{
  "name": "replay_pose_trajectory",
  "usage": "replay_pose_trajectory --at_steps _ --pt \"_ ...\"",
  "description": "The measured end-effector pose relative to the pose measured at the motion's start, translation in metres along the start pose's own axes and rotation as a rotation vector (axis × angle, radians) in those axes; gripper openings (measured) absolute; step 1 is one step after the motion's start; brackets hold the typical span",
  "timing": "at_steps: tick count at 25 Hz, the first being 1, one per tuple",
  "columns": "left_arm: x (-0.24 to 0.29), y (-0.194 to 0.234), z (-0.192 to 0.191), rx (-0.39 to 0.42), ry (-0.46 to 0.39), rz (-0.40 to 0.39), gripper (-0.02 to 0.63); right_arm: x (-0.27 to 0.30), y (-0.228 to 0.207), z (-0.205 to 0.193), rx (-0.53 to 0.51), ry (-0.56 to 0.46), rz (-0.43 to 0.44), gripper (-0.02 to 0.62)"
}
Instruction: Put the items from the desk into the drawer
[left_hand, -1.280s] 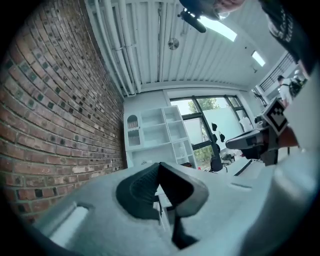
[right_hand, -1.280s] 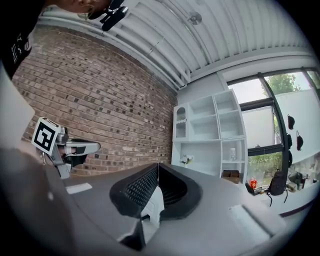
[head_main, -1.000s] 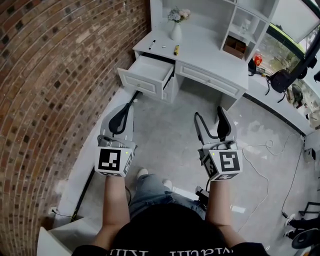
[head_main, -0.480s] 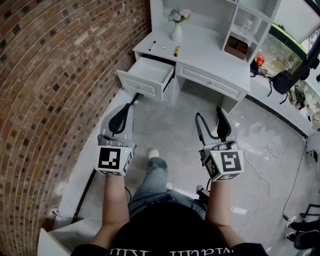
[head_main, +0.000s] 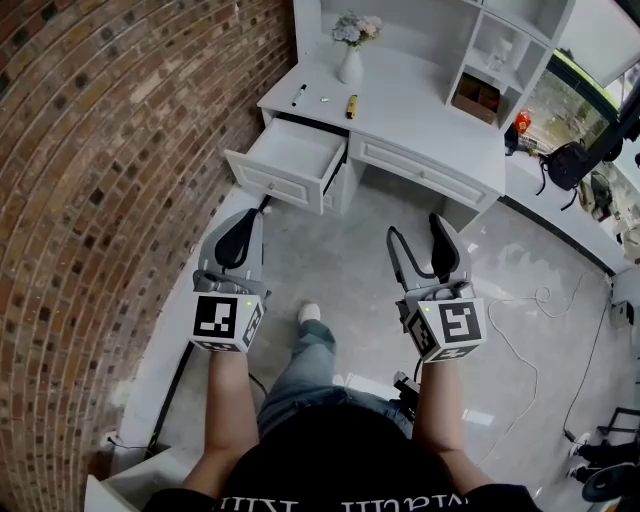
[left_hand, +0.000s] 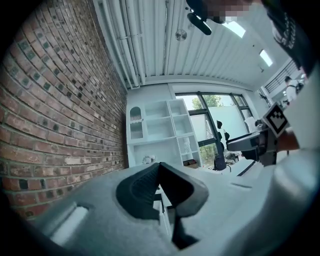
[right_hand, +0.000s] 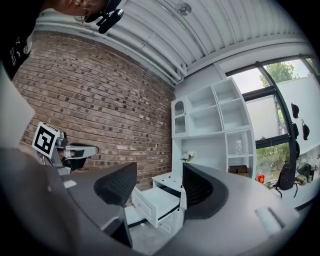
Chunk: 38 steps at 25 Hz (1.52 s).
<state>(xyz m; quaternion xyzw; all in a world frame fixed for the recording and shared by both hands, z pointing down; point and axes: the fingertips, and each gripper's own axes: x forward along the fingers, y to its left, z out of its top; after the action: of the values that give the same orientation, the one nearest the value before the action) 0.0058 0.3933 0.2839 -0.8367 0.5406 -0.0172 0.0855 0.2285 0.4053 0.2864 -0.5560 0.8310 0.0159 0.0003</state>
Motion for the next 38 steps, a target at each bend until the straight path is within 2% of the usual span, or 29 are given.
replay_pose_trajectory --at_steps 9,16,24,31,35,38 --pt "0.098 0.057 -0.010 -0.030 -0.016 -0.012 0.002 0.105 -0.026 0.010 -0.038 0.000 0.003 0.279" --pt "0.166 0.113 -0.028 -0.071 -0.006 -0.008 0.002 0.193 -0.028 0.007 -0.055 0.027 0.022 0.278" --pt "0.233 0.161 -0.056 -0.108 0.007 -0.018 0.002 0.269 -0.050 -0.001 -0.055 0.043 -0.022 0.273" --pt "0.262 0.178 -0.076 -0.125 0.031 -0.040 0.002 0.302 -0.053 -0.026 -0.040 0.110 -0.041 0.278" --pt "0.266 0.188 -0.085 -0.139 0.046 -0.023 0.002 0.310 -0.062 -0.032 -0.005 0.124 -0.064 0.289" --pt "0.268 0.194 -0.091 -0.148 0.054 -0.006 0.002 0.321 -0.065 -0.035 -0.025 0.136 -0.065 0.307"
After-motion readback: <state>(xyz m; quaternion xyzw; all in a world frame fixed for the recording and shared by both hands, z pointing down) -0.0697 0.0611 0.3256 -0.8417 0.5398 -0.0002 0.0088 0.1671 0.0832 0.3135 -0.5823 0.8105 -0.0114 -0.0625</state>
